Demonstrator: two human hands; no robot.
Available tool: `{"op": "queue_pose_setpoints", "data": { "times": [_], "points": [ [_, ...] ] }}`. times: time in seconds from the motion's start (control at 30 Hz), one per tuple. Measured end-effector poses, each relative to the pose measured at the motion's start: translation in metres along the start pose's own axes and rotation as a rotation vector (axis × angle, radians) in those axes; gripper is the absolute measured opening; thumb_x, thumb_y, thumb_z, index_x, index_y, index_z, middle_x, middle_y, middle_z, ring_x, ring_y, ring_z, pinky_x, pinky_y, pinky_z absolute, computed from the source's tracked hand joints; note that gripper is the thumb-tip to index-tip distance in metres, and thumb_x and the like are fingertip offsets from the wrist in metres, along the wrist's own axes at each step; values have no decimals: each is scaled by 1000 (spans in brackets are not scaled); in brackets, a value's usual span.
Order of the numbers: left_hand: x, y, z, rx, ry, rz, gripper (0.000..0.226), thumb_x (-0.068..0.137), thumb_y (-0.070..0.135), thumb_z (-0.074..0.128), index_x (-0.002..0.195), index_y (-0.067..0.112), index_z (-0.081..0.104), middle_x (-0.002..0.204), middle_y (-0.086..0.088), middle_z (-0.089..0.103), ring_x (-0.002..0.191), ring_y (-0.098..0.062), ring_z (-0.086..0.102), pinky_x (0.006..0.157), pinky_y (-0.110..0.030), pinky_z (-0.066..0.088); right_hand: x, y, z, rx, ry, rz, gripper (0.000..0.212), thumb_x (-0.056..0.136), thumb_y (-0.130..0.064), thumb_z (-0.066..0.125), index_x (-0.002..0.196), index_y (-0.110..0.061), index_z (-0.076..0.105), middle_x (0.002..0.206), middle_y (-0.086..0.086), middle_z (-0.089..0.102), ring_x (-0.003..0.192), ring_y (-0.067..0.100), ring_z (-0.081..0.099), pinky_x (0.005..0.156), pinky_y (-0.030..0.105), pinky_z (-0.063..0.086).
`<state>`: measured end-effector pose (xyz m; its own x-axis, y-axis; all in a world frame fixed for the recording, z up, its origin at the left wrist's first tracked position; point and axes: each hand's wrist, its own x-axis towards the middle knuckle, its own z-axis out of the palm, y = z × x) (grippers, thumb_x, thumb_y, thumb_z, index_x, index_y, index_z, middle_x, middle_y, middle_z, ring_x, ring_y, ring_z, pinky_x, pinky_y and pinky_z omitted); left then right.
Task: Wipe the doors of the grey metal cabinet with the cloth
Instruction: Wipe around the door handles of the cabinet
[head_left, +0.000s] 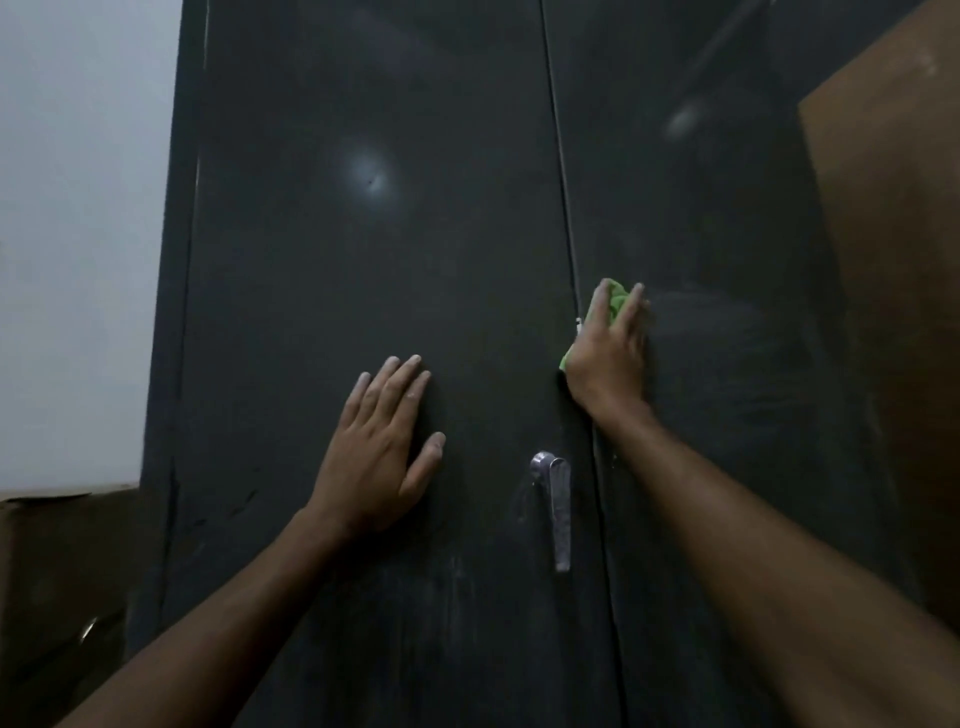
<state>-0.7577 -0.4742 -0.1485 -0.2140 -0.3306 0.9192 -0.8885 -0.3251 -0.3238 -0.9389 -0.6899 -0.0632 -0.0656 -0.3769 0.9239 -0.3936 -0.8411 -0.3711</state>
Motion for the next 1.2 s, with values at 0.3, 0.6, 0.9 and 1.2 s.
{"op": "queue_pose_setpoints", "data": {
  "times": [0.3, 0.6, 0.9, 1.2],
  "points": [
    [44, 35, 22, 13, -51, 84, 73, 105, 52, 33, 162, 7, 33, 173, -10, 23, 163, -22, 9, 133, -43, 5, 24, 57, -18, -40, -98, -298, 60, 103, -12, 31, 161, -16, 17, 166, 26, 4, 153, 45, 10, 124, 56, 15],
    [91, 70, 40, -57, -25, 98, 69, 106, 48, 31, 160, 6, 36, 170, -11, 30, 162, -22, 13, 133, -41, 4, -19, 83, -13, -2, -172, -565, 63, 103, -18, 40, 162, -21, 17, 170, 14, -1, 157, 33, -2, 127, 45, 3],
    [141, 115, 74, -57, -59, 123, 73, 102, 47, 30, 161, 5, 35, 170, -12, 30, 162, -25, 13, 133, -43, 3, 32, 94, -14, 54, -16, -256, 61, 101, -24, 31, 160, -14, 26, 168, 22, 5, 156, 39, 4, 128, 48, 7],
    [149, 113, 92, 160, -38, 179, 77, 104, 53, 30, 162, 3, 30, 171, -15, 26, 161, -27, 16, 132, -49, 8, 105, 181, -40, 41, 136, 264, 56, 102, -19, 35, 157, -11, 32, 165, 27, 15, 150, 45, 23, 123, 49, 20]
  ]
}}
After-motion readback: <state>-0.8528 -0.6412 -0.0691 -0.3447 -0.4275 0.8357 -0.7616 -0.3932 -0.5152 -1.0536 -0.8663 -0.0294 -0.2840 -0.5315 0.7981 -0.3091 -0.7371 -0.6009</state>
